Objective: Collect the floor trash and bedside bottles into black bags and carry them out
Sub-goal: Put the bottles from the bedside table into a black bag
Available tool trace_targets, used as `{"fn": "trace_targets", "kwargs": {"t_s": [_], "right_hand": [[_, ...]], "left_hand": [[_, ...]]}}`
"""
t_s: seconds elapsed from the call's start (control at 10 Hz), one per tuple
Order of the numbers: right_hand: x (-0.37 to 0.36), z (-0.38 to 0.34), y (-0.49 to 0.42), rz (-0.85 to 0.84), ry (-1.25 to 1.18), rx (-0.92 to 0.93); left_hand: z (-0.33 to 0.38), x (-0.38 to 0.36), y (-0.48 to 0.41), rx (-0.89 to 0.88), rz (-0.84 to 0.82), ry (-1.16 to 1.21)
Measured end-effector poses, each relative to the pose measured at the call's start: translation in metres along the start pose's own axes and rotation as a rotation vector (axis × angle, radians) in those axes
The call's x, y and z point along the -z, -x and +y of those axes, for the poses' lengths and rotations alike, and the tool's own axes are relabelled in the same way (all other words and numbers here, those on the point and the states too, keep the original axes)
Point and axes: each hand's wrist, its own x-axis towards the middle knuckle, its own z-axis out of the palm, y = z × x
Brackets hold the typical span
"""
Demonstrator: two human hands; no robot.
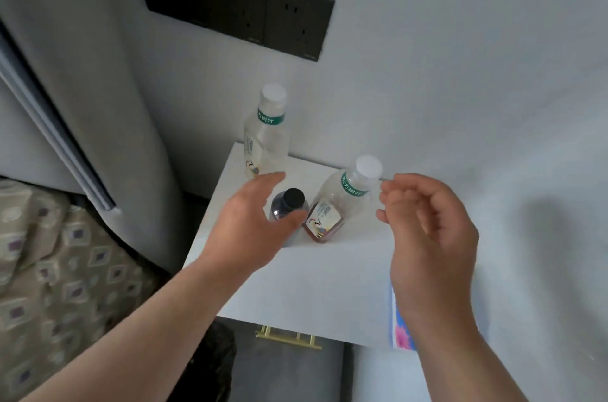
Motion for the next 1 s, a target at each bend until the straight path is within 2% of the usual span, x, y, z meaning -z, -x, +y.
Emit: {"fn": "trace_targets", "kwargs": {"t_s": [0.1,0.2,0.4,0.6,0.7,0.8,0.9,1.0], "right_hand": [[0.002,0.009,-0.017,0.028,0.001,0.02],[-0.001,0.022,-0.032,0.029,0.058,0.021],[-0.008,0.048,-0.054,-0.117,0.297,-0.043],[-0.009,0.06,-0.062,-0.169,0.315,-0.092],[-0.011,0.063,-0.062,-0.184,0.3,-0.08],[-0.014,0.063,-0.064,-0.154,0.307,-0.072],[-0.02,0.055,-0.057,-0.101,0.334,-0.04],[-0.029,0.029,-0.035,-0.093,0.327,0.068]], "left_hand": [[-0.002,-0.019,-0.015,0.019,-0.076,-0.102],[-0.007,-0.028,-0.021,0.055,-0.063,-0.113],[-0.01,-0.023,-0.013,0.028,0.033,-0.065],[-0.016,0.013,0.019,0.0,0.158,0.082],[-0.035,0.034,0.038,0.017,0.205,0.182],[-0.058,0.065,0.058,0.015,0.173,0.254],[-0.101,0.1,0.075,0.113,0.111,0.081],[-0.155,0.14,0.1,0.241,0.152,0.146]]}}
